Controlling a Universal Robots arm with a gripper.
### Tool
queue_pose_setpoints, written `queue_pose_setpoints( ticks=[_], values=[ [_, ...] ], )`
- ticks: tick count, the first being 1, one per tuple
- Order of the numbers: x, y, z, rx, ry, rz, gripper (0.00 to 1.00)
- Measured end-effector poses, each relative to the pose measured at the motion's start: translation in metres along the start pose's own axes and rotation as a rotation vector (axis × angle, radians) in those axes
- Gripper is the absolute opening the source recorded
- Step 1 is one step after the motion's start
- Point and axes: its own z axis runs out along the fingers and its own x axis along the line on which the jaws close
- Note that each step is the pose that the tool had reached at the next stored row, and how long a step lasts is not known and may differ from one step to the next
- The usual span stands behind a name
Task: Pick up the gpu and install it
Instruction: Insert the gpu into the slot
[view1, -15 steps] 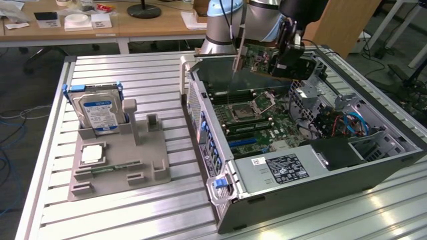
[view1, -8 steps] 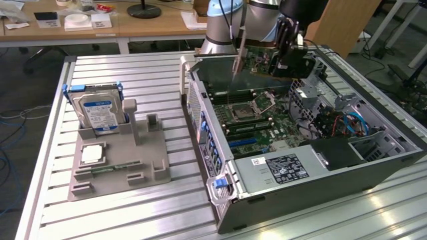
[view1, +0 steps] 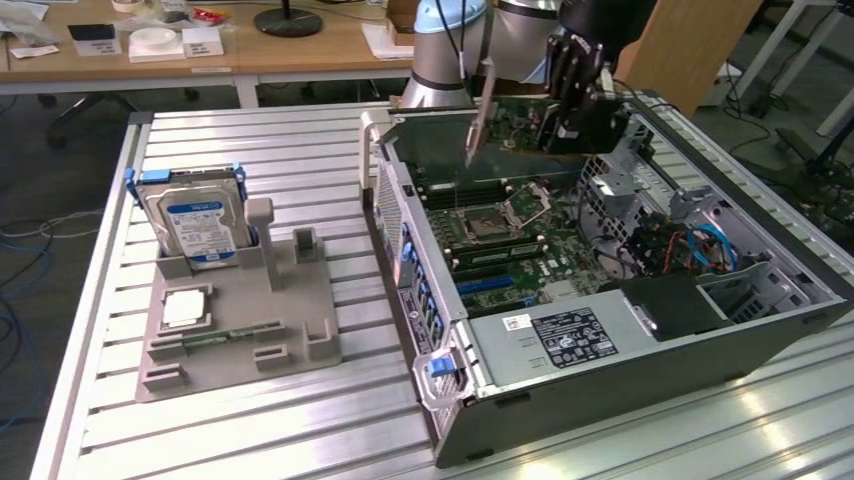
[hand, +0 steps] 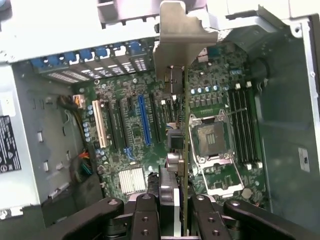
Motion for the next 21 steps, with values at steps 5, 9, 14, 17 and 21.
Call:
queue_pose_setpoints(
  ticks=[5, 9, 14, 17, 21],
  values=[
    [0.0, -0.0001, 0.0002, 0.0045, 0.0001, -0.057, 0.28],
    [-0.0001, -0.0001, 0.0005, 0.0157, 0.0027, -0.058, 0.28],
    [-0.0001, -0.0002, 0.0007, 0.021, 0.0083, -0.093, 0.28],
    [-0.0001, -0.0002, 0.0008, 0.0212, 0.0083, -0.122, 0.28],
    [-0.0001, -0.0003, 0.0009, 0.0215, 0.0082, -0.122, 0.28]
  ],
)
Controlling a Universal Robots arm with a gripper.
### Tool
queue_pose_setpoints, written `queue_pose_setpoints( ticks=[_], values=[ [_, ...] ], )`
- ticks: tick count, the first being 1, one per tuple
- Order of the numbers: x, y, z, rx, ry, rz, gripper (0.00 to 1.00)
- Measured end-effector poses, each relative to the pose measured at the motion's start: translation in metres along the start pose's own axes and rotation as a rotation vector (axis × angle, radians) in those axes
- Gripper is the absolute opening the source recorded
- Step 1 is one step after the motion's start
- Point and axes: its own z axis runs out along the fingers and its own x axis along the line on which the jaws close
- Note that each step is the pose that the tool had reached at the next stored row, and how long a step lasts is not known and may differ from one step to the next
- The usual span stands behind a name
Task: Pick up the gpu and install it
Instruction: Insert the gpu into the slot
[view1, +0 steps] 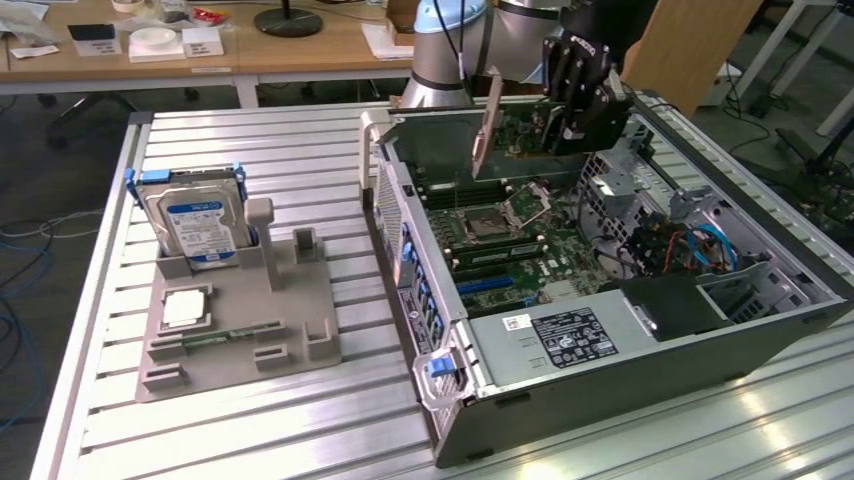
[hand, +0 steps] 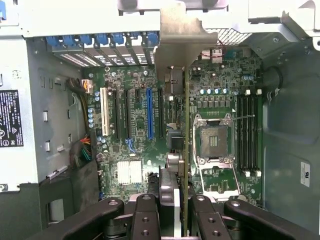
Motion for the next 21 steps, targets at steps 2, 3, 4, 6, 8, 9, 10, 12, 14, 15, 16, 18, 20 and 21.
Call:
queue_pose_setpoints(
  ticks=[2, 3, 4, 6, 8, 9, 10, 12, 14, 15, 16, 18, 20, 21],
  values=[
    [0.0, 0.0, 0.0002, 0.0, -0.0013, 0.001, 0.28],
    [0.0, 0.0, 0.0005, -0.0001, -0.0029, 0.001, 0.28],
    [0.0, 0.0, 0.0009, -0.0003, -0.0073, 0.001, 0.28],
    [0.0, 0.0004, 0.0023, -0.0014, -0.0239, 0.001, 0.28],
    [0.0, 0.0004, 0.0036, -0.0026, -0.0494, 0.001, 0.28],
    [0.0, 0.0008, 0.0052, -0.0026, -0.0511, 0.001, 0.28],
    [0.0, 0.0009, 0.0067, -0.0029, -0.0539, 0.001, 0.28],
    [-0.001, 0.0009, 0.0081, -0.003, -0.0568, 0.001, 0.28],
    [-0.001, 0.0009, 0.0108, -0.003, -0.0567, 0.001, 0.28],
    [-0.001, 0.001, 0.0118, -0.0028, -0.0544, 0.001, 0.28],
    [-0.001, 0.0011, 0.0134, -0.0018, -0.0529, 0.001, 0.28],
    [-0.001, 0.0011, 0.0156, 0.0046, -0.0504, 0.001, 0.28],
    [-0.002, 0.0012, 0.0185, 0.0091, -0.0496, -0.002, 0.28],
    [-0.002, 0.0011, 0.0203, 0.0093, -0.0497, -0.004, 0.28]
  ],
)
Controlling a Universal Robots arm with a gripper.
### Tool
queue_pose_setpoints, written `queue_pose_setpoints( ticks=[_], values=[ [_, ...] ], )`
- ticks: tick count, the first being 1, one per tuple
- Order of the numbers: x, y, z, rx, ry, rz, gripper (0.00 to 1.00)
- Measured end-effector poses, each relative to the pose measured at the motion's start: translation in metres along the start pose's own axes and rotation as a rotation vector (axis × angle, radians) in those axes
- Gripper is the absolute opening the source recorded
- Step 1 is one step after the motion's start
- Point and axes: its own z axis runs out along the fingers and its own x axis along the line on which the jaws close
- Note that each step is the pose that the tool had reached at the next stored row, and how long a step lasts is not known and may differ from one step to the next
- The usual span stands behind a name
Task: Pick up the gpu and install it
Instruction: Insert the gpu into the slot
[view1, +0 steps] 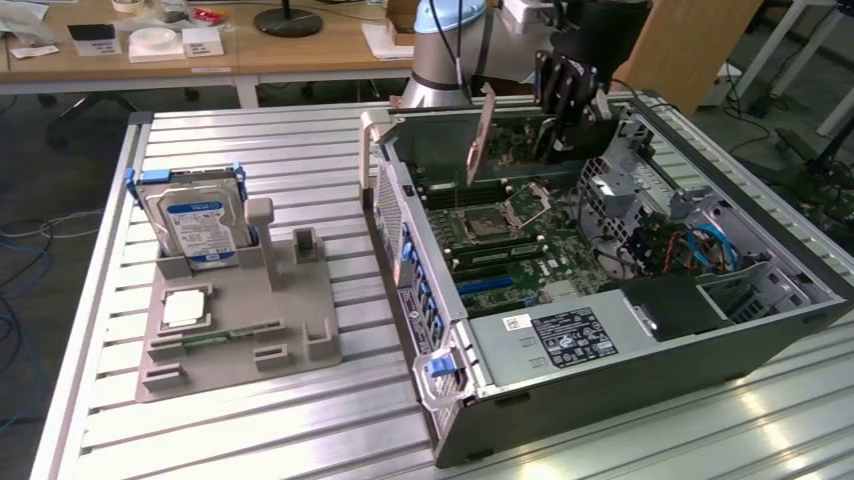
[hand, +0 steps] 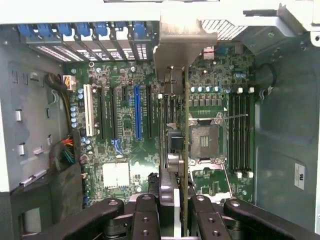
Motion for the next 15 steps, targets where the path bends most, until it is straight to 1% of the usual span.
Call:
queue_pose_setpoints(
  ticks=[3, 7, 9, 11, 15],
  values=[
    [0.0, 0.0003, 0.0054, -0.0003, 0.0, -0.009, 0.28],
    [0.001, 0.0008, 0.0128, -0.0033, -0.0007, -0.048, 0.28],
    [0.003, 0.0008, 0.0156, -0.0036, -0.0006, -0.054, 0.28],
    [0.004, 0.0008, 0.0178, -0.0035, -0.001, -0.051, 0.28],
    [0.004, 0.0016, 0.0233, -0.0018, -0.0002, -0.008, 0.28]
  ],
)
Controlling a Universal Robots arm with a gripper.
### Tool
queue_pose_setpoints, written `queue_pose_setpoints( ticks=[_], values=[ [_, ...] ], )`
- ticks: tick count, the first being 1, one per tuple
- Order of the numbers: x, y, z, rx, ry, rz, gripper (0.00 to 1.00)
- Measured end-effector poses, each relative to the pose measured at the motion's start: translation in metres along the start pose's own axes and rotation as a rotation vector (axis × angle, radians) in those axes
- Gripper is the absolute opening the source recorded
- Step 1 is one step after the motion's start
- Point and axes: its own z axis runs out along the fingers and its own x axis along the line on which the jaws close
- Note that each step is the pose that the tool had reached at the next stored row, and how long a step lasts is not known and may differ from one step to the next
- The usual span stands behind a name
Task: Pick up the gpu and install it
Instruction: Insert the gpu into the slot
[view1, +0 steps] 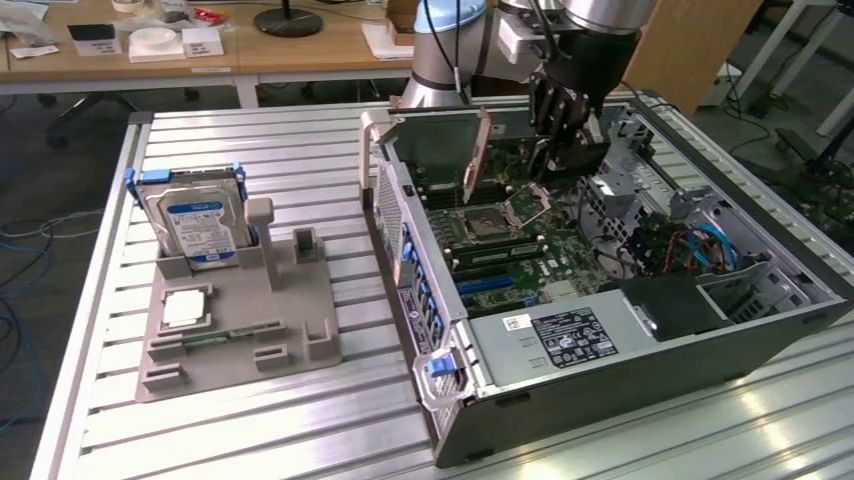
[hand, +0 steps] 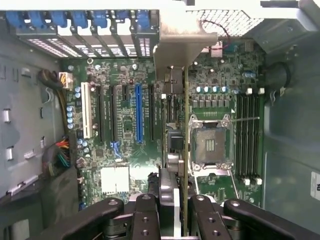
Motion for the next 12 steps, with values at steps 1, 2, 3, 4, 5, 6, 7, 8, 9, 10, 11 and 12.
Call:
queue_pose_setpoints(
  ticks=[1, 2, 3, 4, 5, 6, 7, 8, 9, 10, 11, 12],
  values=[
    [0.001, 0.0006, 0.001, 0.0, 0.0003, 0.001, 0.28],
    [0.003, 0.0008, 0.0016, 0.0, 0.0, 0.001, 0.28],
    [0.006, 0.0009, 0.0021, 0.0, -0.0003, 0.001, 0.28],
    [0.008, 0.001, 0.0024, 0.0, -0.0005, 0.001, 0.28],
    [0.011, 0.0013, 0.0028, 0.0, -0.0005, 0.001, 0.28],
    [0.012, 0.0019, 0.0031, 0.0, -0.0005, 0.001, 0.28],
    [0.013, 0.0029, 0.0038, 0.0001, -0.0007, 0.001, 0.28],
    [0.013, 0.0047, 0.0047, 0.0001, -0.0007, 0.001, 0.28],
    [0.014, 0.0074, 0.0059, 0.0001, -0.0006, 0.001, 0.28],
    [0.014, 0.0104, 0.0072, 0.0, -0.0005, 0.001, 0.28],
    [0.014, 0.0129, 0.0086, 0.0001, -0.0006, 0.001, 0.28],
    [0.014, 0.0147, 0.0098, 0.0001, -0.0006, 0.001, 0.28]
  ],
)
